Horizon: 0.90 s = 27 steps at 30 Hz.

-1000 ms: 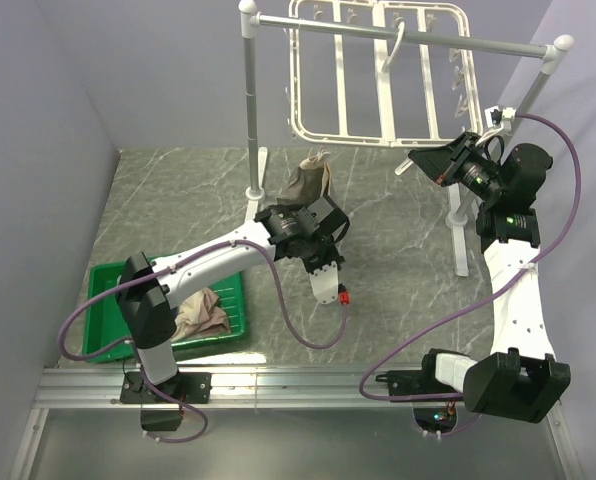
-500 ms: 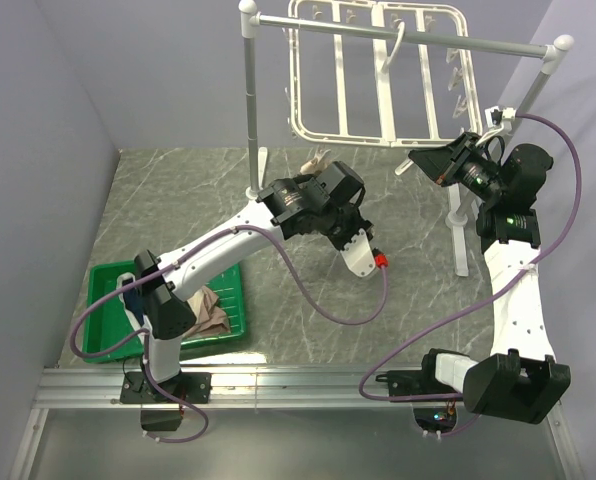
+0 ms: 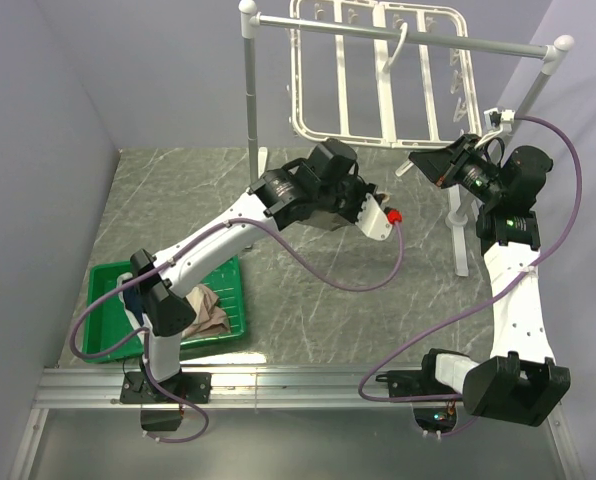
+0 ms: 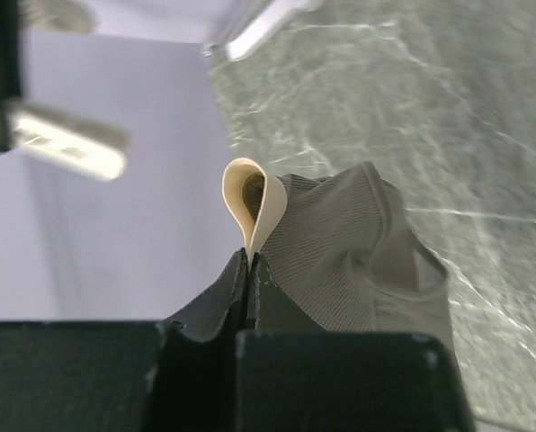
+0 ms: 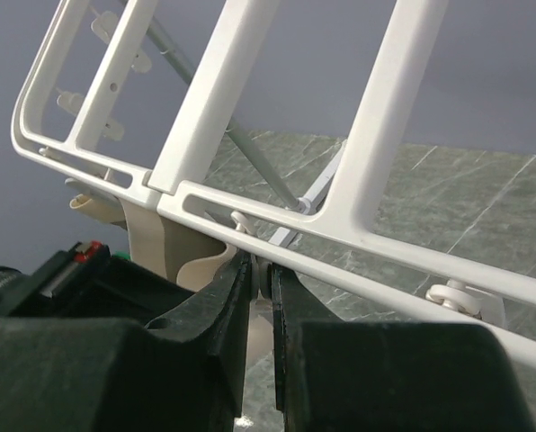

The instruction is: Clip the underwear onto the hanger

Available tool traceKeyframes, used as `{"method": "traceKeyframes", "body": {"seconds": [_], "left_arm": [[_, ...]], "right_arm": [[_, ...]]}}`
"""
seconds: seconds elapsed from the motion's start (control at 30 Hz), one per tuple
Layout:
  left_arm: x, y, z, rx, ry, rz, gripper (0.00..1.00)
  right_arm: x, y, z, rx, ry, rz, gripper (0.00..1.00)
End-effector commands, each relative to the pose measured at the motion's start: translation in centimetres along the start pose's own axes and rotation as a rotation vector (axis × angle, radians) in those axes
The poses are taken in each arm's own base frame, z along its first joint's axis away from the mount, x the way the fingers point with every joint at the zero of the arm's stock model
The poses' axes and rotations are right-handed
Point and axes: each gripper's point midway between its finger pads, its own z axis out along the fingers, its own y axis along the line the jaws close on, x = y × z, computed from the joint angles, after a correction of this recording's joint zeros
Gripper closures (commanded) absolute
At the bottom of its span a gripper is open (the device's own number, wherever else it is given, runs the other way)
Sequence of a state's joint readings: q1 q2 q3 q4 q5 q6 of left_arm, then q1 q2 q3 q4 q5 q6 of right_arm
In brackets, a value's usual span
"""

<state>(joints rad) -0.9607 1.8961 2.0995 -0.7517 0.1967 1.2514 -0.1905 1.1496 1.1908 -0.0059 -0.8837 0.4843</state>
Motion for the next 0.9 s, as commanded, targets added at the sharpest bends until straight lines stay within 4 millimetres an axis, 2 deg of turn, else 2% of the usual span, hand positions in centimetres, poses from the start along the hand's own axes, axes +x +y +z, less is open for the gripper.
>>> {"method": "traceKeyframes", "body": {"seconds": [0.0,0.5,0.87], "left_arm": [[-0.8,4.1,-1.0,-0.151,-0.032,-0.054,1.0],[0.8,5.9,0.4,-0.239,0.006,-0.12,1.0],[1.1,7.4,-0.4,-0.291,-0.012,-0.141,1.0]], "right_arm": [[2.3,0.3,-0.7,-0.02,0.076,0.032,1.0],[2.9,0.4,-0.5,-0.031,0.091,0.035,1.0],[3.6,0.2,-0.2,-0.024,0.116,0.03,1.0]]}}
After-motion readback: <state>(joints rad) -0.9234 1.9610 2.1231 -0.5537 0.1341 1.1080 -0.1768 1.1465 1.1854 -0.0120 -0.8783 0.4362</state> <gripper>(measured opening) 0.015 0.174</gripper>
